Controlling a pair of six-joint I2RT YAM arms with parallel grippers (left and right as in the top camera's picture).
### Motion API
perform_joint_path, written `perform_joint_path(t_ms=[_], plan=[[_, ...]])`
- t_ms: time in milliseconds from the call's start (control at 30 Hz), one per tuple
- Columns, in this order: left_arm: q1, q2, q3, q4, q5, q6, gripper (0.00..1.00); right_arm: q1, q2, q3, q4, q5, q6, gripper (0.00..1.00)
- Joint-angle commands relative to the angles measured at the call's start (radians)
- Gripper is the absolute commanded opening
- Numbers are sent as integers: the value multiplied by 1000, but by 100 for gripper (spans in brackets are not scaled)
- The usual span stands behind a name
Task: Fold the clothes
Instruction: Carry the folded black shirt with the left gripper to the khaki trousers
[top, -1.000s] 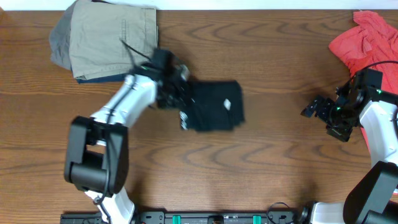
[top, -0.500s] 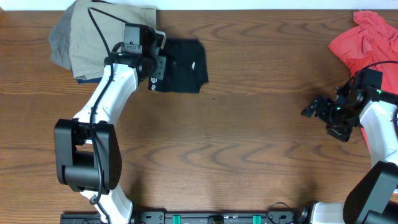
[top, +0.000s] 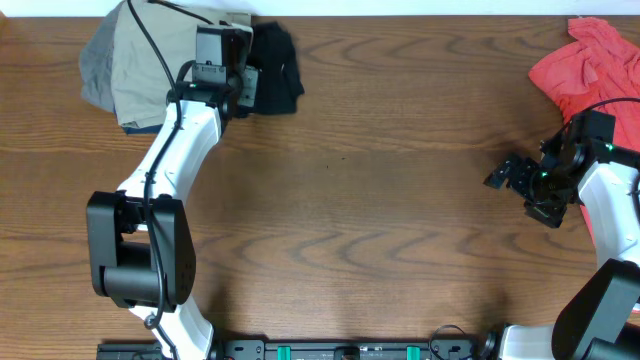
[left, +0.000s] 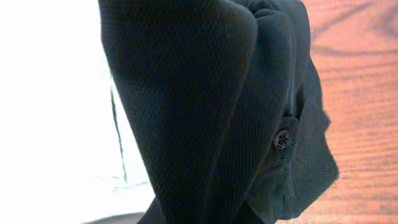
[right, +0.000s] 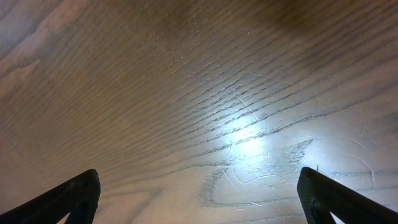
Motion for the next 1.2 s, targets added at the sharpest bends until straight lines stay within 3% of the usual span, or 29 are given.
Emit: perform_joint_path(t_ms=[0, 367, 533, 1167], plan=[[6, -5, 78, 20, -40, -29, 6, -4, -5, 15, 0, 3, 6, 99], [6, -21, 147, 12, -43, -72, 6, -4, -5, 15, 0, 3, 6, 99], [-4, -59, 147, 6, -28, -164, 6, -4, -5, 15, 0, 3, 6, 99], [-11, -117, 146, -27, -28, -205, 6, -4, -5, 15, 0, 3, 6, 99]])
